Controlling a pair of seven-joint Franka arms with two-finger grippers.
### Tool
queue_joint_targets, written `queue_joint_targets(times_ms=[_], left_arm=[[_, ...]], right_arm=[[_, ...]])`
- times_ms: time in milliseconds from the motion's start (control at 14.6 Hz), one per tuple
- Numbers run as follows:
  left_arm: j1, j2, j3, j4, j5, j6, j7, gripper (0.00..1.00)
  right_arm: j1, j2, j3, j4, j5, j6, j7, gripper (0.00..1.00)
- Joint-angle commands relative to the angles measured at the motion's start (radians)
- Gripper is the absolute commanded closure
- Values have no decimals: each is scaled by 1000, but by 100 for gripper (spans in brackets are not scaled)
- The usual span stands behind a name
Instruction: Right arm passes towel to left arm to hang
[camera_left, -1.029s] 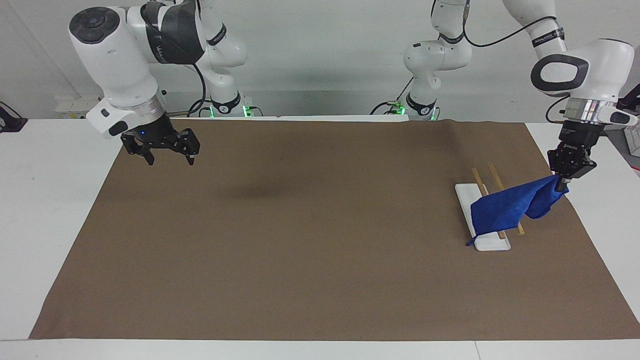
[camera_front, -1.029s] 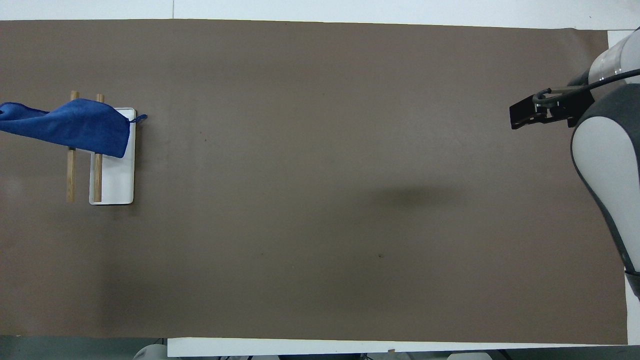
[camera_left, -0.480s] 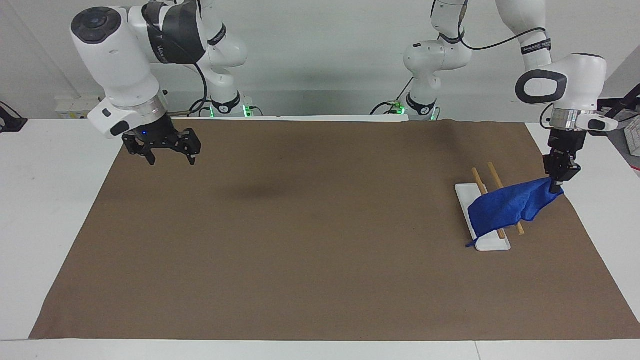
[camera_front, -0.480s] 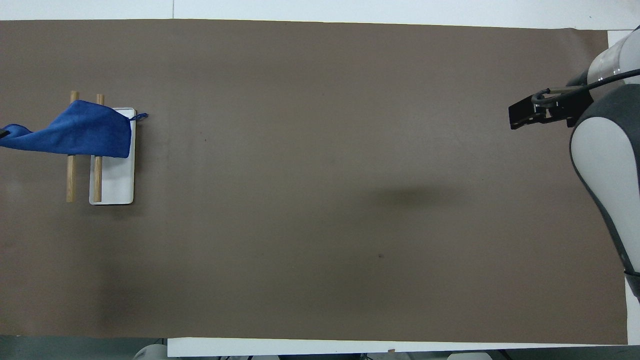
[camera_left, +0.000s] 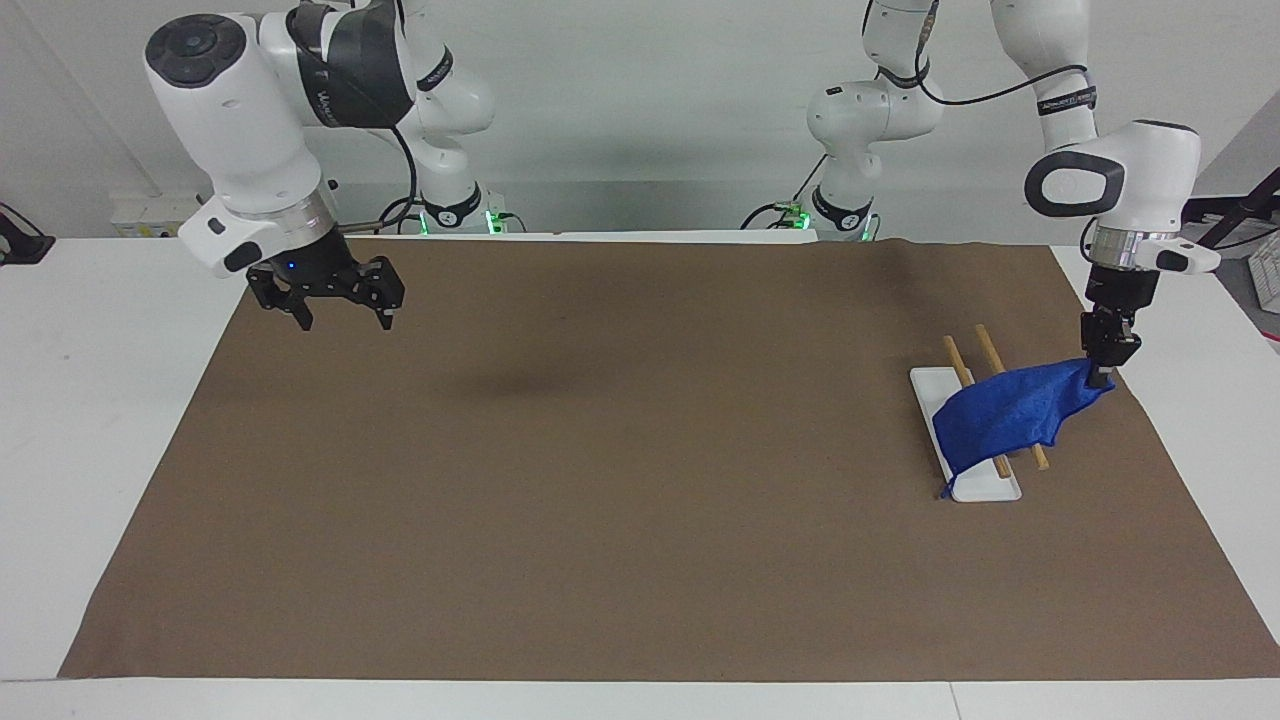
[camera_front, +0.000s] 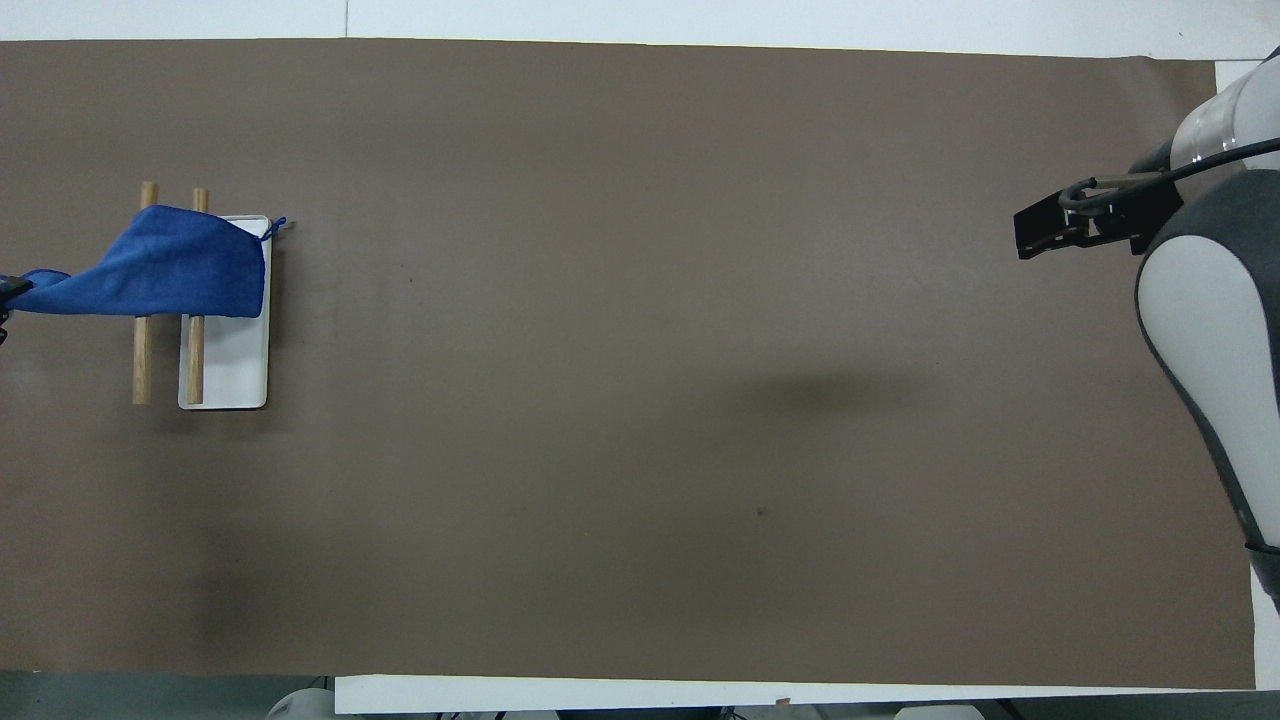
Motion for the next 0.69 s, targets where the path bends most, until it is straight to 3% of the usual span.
queue_joint_targets(times_ms=[0, 206, 412, 480, 618], left_arm=[[-1, -4, 32, -3, 9, 12, 28, 0], [-1, -4, 81, 101, 54, -150, 28, 0], [-1, 13, 110, 342, 416, -525, 17, 0], [-2, 25, 107, 431, 488, -648, 17, 0], [-5, 38, 86, 552, 517, -839, 20, 0]], right_arm=[[-9, -19, 9, -21, 16, -4, 6, 0], [-9, -19, 9, -19, 16, -3, 6, 0], [-9, -19, 7, -19, 16, -3, 6, 0], [-9, -19, 7, -21, 16, -1, 6, 0], [-11, -20, 1, -21, 17, 0, 6, 0]])
